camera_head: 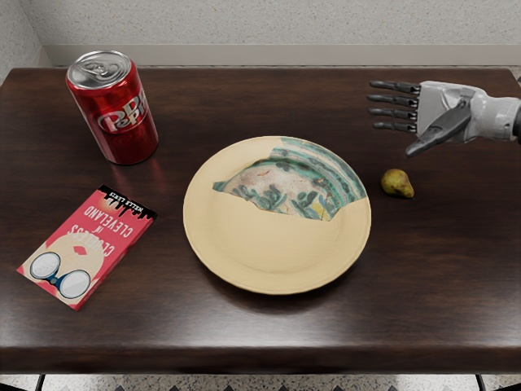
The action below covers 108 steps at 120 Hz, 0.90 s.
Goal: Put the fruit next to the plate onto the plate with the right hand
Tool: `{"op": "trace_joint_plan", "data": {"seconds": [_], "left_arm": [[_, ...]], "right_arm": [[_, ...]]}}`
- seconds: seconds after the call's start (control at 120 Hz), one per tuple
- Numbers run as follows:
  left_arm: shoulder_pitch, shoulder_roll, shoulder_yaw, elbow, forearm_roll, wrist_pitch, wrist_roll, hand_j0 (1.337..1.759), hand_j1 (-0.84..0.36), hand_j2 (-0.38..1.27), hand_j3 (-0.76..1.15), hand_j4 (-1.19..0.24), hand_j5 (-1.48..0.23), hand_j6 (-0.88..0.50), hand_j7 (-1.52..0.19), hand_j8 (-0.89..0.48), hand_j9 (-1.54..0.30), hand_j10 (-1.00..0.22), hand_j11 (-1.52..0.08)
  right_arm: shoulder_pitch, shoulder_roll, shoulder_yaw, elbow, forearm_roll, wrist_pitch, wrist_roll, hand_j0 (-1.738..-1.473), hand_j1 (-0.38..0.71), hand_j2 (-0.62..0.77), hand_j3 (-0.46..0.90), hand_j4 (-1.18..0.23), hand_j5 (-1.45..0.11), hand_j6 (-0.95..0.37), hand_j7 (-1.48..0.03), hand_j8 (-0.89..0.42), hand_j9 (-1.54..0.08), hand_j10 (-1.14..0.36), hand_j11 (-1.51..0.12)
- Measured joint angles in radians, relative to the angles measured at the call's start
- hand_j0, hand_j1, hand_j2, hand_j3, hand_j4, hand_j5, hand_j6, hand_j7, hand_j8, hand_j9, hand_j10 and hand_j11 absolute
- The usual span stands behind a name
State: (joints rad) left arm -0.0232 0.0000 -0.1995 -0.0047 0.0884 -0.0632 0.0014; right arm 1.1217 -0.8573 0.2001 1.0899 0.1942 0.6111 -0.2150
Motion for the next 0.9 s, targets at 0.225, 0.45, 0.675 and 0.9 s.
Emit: {"op": "trace_joint_plan", "data": {"seconds": [0.225,0.45,0.675,0.9], "left_arm": [[-0.001,0.0,0.0,0.0,0.0,0.0,0.0,1.658,0.32,0.0,0.0,-0.02,-0.03,-0.02,-0.03,-0.02,-0.03,-0.02,-0.03],[-0.001,0.0,0.0,0.0,0.0,0.0,0.0,1.658,0.32,0.0,0.0,-0.02,-0.03,-0.02,-0.03,-0.02,-0.03,-0.02,-0.03],[-0.001,0.0,0.0,0.0,0.0,0.0,0.0,1.658,0.32,0.0,0.0,-0.02,-0.03,-0.02,-0.03,-0.02,-0.03,-0.02,-0.03],[-0.001,0.0,0.0,0.0,0.0,0.0,0.0,1.658,0.32,0.0,0.0,-0.02,-0.03,-0.02,-0.03,-0.02,-0.03,-0.02,-0.03]], "right_arm": [[0.0,-0.005,0.004,-0.007,-0.04,0.0,-0.002,-1.658,-0.35,0.0,0.0,0.0,0.0,0.0,0.0,0.0,0.0,0.0,0.0],[-0.001,-0.005,0.035,0.003,-0.282,-0.011,0.004,-1.658,-0.35,0.0,0.0,0.0,0.0,0.0,0.0,0.0,0.0,0.0,0.0],[-0.013,0.006,0.027,0.146,-0.554,-0.389,0.005,-1.658,-0.35,0.0,0.0,0.0,0.0,0.0,0.0,0.0,0.0,0.0,0.0],[-0.052,0.037,0.012,0.188,-0.719,-0.564,0.0,-1.658,-0.35,0.0,0.0,0.0,0.0,0.0,0.0,0.0,0.0,0.0,0.0]]}}
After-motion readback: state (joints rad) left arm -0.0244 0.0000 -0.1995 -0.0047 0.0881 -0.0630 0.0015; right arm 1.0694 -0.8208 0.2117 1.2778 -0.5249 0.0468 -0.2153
